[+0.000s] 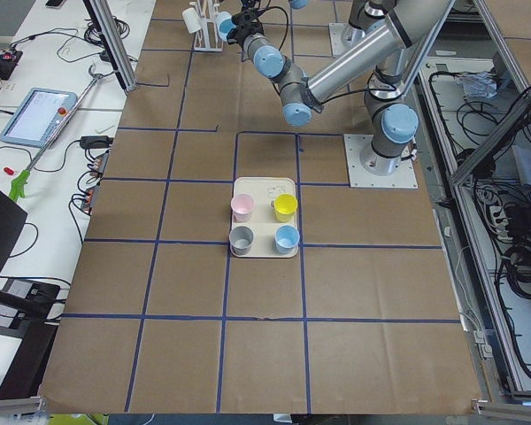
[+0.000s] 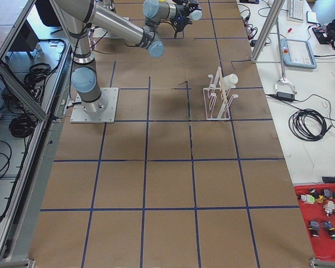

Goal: Transfer IKEA cup to right arm and place on rack

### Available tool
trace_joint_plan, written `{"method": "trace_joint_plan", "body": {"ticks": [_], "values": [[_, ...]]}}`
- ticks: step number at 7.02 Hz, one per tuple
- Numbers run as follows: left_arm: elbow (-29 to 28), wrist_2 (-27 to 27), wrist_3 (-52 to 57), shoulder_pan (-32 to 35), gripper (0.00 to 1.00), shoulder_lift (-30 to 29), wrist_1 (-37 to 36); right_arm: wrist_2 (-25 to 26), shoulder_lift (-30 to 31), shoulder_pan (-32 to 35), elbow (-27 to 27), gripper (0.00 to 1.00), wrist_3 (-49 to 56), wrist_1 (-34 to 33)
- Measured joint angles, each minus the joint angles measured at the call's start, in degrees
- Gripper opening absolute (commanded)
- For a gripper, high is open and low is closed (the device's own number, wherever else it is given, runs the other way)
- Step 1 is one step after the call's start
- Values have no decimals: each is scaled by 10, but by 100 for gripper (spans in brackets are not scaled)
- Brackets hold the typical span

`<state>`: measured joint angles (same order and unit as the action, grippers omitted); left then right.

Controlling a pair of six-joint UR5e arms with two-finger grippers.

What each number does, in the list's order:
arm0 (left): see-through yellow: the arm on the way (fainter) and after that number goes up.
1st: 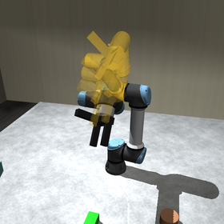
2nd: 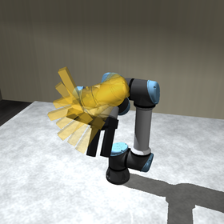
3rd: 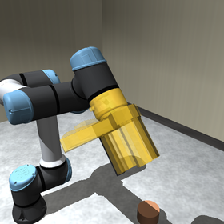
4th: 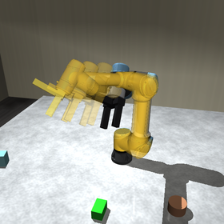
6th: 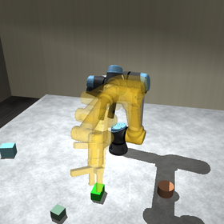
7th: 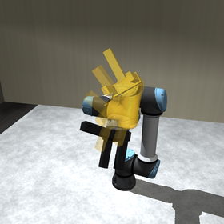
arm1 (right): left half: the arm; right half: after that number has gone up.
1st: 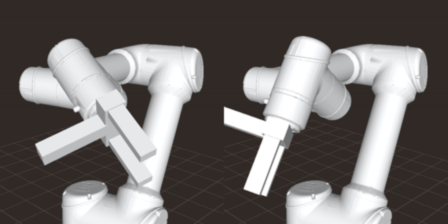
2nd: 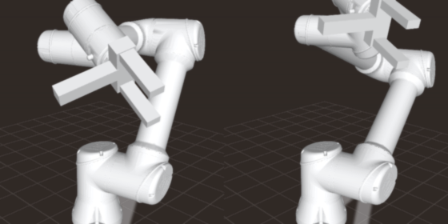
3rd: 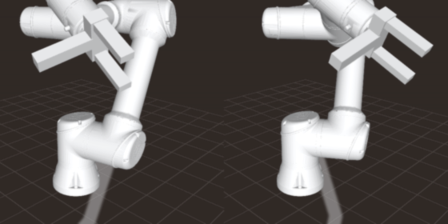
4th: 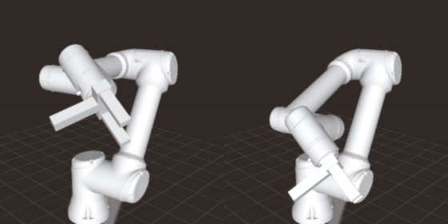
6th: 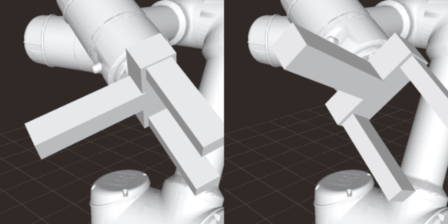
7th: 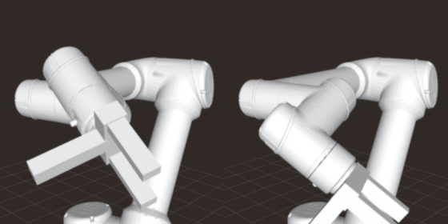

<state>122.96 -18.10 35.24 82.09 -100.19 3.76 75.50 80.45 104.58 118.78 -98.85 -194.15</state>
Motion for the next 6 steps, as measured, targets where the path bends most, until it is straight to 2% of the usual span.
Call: {"method": "trace_joint_plan", "body": {"ticks": [6], "values": [[0, 0, 0, 0, 0, 0, -1, 45, -2, 31, -14, 94, -8, 32]]}}
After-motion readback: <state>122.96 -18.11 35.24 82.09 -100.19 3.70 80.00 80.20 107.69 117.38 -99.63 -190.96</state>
